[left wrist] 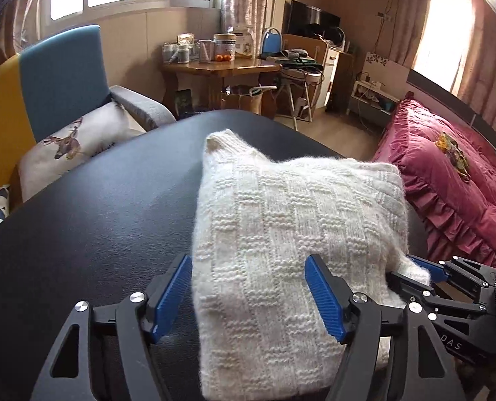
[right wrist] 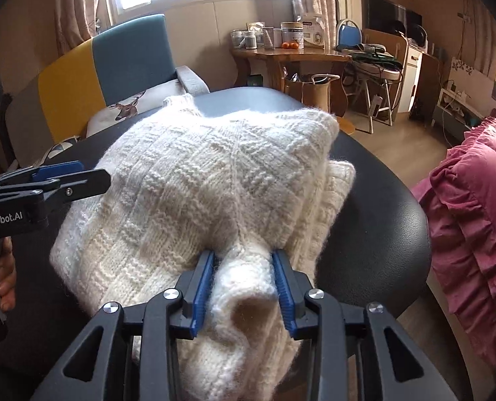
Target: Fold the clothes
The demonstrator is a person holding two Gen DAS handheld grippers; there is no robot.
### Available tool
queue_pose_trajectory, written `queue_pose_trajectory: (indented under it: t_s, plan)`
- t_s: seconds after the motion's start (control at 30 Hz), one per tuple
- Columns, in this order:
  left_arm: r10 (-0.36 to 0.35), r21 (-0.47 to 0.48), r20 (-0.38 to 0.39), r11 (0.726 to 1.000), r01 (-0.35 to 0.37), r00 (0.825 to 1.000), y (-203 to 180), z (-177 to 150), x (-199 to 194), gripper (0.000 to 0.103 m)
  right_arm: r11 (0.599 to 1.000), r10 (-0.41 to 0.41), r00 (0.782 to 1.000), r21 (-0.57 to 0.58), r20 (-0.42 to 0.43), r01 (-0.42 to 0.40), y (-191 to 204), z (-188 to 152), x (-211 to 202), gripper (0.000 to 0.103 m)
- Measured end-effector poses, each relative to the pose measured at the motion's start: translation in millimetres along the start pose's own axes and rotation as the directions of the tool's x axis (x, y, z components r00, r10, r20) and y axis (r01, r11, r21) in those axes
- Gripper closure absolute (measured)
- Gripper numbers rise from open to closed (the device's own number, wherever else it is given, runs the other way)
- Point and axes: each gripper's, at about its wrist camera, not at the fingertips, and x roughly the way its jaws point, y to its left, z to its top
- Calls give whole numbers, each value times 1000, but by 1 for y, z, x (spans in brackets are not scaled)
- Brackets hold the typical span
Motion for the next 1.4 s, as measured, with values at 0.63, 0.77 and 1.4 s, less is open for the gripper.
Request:
queue_pose_trajectory:
  t_s: [0.63, 0.77, 1.4]
  plan:
    - [109, -90, 299, 992, -85, 948, 34, -21, -175, 0, 999, -45, 965, 4, 257, 46, 98, 40, -98, 67]
    - [107, -72, 299, 993, -90, 948, 28, -21, -183, 0, 999, -30, 970, -27, 241, 37, 108, 29, -97, 67]
    - [93, -38, 226, 996, -87, 970, 4, -24, -170, 0, 999, -35, 982, -26, 187, 40, 105, 1, -92, 67]
